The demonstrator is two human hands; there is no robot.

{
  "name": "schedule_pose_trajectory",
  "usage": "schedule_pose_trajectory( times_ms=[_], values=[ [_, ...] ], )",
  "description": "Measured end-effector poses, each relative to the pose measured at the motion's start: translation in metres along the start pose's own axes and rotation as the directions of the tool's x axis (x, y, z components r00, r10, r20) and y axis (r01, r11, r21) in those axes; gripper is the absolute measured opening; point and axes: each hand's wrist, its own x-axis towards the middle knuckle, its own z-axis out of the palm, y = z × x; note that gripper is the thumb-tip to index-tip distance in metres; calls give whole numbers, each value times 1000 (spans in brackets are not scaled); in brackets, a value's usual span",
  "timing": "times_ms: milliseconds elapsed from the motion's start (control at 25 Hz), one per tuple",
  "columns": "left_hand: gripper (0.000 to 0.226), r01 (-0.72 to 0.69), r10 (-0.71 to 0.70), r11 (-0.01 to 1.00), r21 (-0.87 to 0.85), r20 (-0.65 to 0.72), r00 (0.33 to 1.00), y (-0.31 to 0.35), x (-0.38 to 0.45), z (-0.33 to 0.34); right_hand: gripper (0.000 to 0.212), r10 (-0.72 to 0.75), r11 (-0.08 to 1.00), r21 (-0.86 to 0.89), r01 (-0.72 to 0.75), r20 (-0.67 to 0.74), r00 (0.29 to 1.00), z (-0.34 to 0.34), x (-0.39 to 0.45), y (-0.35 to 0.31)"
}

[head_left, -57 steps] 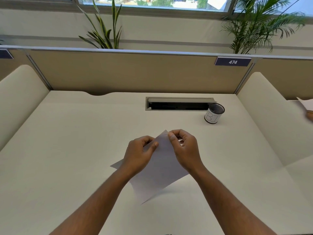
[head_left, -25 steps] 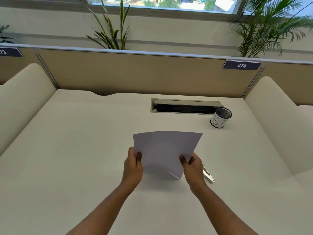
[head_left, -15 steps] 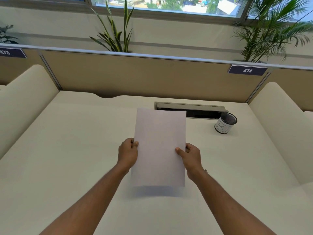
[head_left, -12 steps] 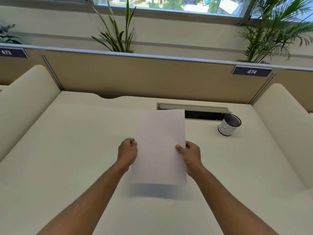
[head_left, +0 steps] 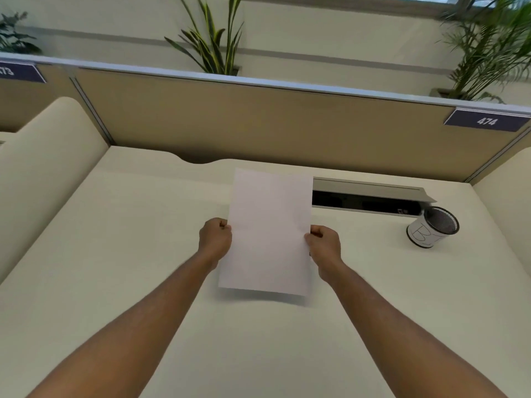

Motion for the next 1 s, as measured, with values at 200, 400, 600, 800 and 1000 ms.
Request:
schedule_pose_trajectory(
  times_ms=[200, 400, 600, 800, 1000],
  values=[
    [15, 27, -27, 1000, 6, -71, 997, 4, 56, -5, 24, 25, 998, -56, -26, -15, 1000, 32, 48, -12],
    [26, 70, -66, 997, 22, -144, 987, 2, 103, 0, 11, 38, 992, -116, -44, -55, 998, 61, 90, -23],
    [12, 78, -70, 996, 36, -176, 982, -5, 141, 3, 16, 22, 984, -174, -30, -48, 999, 85, 128, -25],
    [17, 71, -64, 997, 29, -186, 980, -5, 162, 8, 18, -12, 983, -182, 5, -41, 999, 96, 146, -18],
    [17, 52, -39, 998, 48, -239, 970, -5, 173, 12, 12, -71, 978, -200, 58, -59, 996, 100, 150, -16]
  ],
)
